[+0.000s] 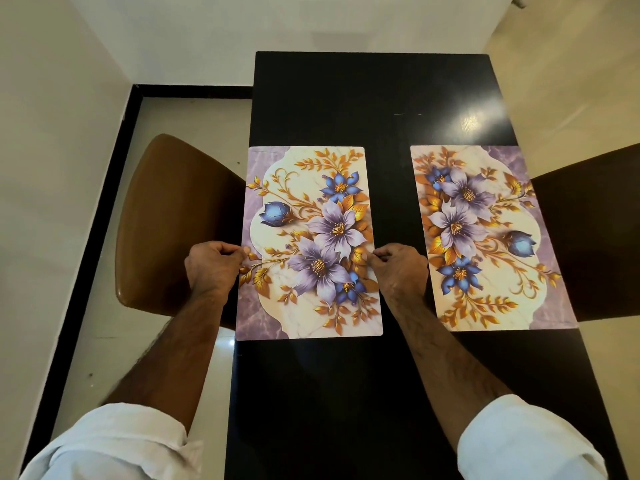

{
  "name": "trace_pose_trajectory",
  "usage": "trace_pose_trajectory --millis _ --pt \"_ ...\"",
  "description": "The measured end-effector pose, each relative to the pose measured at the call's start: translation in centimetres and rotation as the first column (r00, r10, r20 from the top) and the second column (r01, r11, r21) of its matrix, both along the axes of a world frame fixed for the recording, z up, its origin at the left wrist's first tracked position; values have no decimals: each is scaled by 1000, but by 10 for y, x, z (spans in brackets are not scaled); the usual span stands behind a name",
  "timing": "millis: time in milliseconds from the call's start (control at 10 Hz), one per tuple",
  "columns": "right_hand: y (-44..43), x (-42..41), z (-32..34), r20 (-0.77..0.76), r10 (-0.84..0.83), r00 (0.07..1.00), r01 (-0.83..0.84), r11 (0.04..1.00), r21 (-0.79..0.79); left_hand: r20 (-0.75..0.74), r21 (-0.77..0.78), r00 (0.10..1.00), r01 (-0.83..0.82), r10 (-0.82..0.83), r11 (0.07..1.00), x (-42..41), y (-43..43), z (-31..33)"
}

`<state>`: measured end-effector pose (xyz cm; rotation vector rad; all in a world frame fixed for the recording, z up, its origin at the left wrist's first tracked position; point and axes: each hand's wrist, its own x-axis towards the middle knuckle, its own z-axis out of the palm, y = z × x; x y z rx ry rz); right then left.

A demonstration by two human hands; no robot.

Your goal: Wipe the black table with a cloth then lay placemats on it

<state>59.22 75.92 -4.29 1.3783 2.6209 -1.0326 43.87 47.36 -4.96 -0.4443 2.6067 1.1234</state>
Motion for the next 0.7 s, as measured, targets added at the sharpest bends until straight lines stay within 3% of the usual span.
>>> trace_pose_trajectory --millis 400,600,700 --pt "1 -1 -5 -5 -3 1000 3 1000 12 2 -6 1000 -16 16 1000 1 4 2" --pt "4 0 -6 -44 -4 999 4 1000 -11 19 65 998 -67 66 996 5 4 5" --pt "4 14 -1 -139 -17 990 12 999 -37 16 130 993 -120 119 984 12 4 11"
